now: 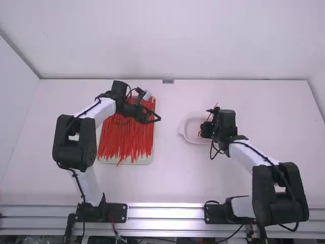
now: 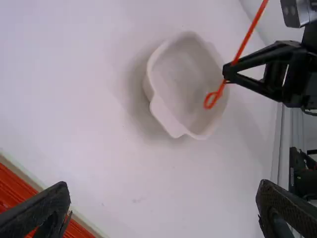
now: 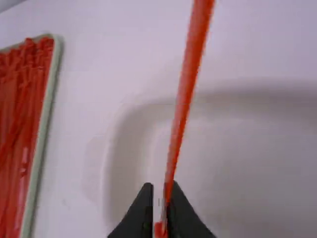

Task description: Fasten the cable tie

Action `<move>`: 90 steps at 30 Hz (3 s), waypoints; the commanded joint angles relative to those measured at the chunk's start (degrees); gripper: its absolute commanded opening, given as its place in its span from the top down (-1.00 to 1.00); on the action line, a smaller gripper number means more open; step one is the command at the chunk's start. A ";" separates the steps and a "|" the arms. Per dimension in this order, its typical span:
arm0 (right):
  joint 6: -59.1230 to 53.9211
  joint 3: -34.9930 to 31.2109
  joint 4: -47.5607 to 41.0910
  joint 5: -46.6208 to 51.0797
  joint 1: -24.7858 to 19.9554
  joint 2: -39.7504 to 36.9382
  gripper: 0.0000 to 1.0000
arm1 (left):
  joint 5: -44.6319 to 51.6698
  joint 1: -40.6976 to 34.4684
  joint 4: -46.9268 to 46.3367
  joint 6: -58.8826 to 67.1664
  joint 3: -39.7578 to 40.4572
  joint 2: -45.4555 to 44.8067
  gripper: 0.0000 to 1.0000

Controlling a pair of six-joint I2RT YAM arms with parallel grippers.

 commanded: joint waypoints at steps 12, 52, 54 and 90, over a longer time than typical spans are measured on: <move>0.04 -0.52 0.39 6.97 1.14 -1.95 -0.98 | -3.69 0.76 -2.08 -0.13 -0.37 -1.62 -0.98; -13.97 -16.68 -7.55 12.91 -9.30 -49.88 -0.43 | -29.86 5.19 -0.45 -19.07 -13.82 -33.03 -0.51; -17.14 -19.85 -7.55 12.91 -9.30 -53.05 -0.31 | -32.42 5.19 2.10 -19.07 -16.37 -35.59 -0.42; -19.03 -35.86 -7.55 12.91 -9.30 -84.53 0.94 | -56.95 5.19 26.37 -19.07 -60.81 -80.02 1.00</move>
